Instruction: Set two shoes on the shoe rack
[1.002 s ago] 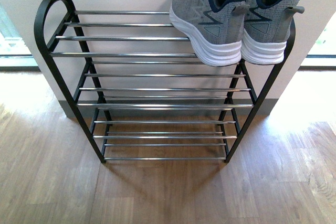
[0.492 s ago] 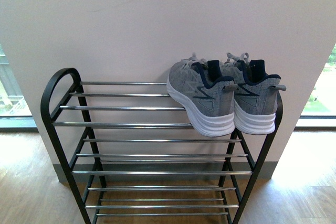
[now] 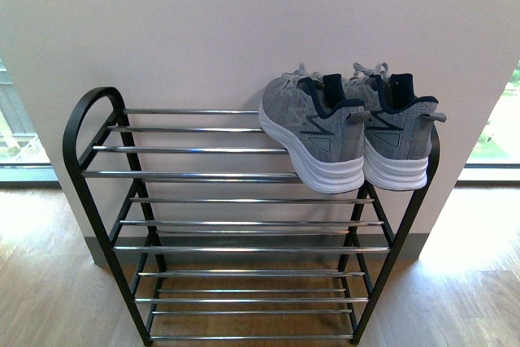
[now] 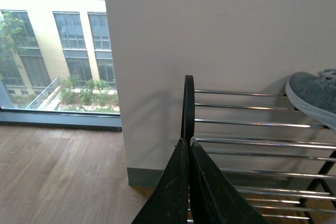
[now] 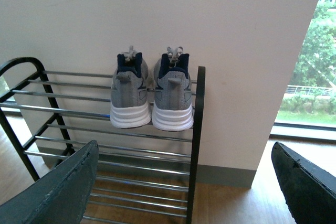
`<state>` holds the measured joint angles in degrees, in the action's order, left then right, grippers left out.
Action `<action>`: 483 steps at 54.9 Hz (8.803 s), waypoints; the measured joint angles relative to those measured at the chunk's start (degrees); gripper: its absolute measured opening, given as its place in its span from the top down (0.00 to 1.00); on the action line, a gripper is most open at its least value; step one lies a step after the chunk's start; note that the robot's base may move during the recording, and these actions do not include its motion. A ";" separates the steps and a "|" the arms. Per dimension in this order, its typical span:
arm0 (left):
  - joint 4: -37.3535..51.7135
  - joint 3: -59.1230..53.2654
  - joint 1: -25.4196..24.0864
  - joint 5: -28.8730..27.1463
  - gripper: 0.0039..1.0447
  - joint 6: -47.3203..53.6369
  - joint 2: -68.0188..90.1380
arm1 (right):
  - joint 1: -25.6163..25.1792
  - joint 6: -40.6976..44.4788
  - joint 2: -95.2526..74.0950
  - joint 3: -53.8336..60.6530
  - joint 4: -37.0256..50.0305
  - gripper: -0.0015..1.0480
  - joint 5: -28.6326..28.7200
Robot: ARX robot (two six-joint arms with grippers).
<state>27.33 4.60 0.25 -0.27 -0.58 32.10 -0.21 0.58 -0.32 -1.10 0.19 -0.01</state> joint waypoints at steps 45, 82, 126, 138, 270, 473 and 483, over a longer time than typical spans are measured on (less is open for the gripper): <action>-14.08 -3.82 -0.04 0.28 0.99 0.04 -18.88 | 0.02 0.00 0.00 0.00 0.00 0.09 0.00; -27.34 -3.80 -0.11 0.26 0.85 0.09 -31.15 | 0.07 0.00 0.04 0.00 0.00 0.09 0.00; -27.39 -3.80 -0.11 0.35 0.09 0.28 -31.19 | 0.17 -0.02 0.11 0.00 -0.11 0.09 -0.20; -27.39 -3.80 -0.11 0.28 0.09 0.28 -31.19 | 0.17 -0.02 0.02 0.00 -0.13 0.09 -0.15; -27.39 -3.80 -0.11 0.33 0.09 0.31 -31.19 | 0.17 -0.04 0.04 0.00 -0.15 0.09 -0.17; -27.36 -3.80 -0.11 0.26 0.09 0.33 -31.19 | 0.15 -0.15 0.11 0.00 -0.26 0.09 0.00; -27.36 -3.80 -0.11 0.26 0.09 0.31 -31.19 | 0.15 -0.15 0.13 0.00 -0.26 0.09 0.00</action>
<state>-0.03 0.80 0.14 -0.01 -0.27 0.91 -0.05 0.43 -0.19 -1.10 -0.08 -0.01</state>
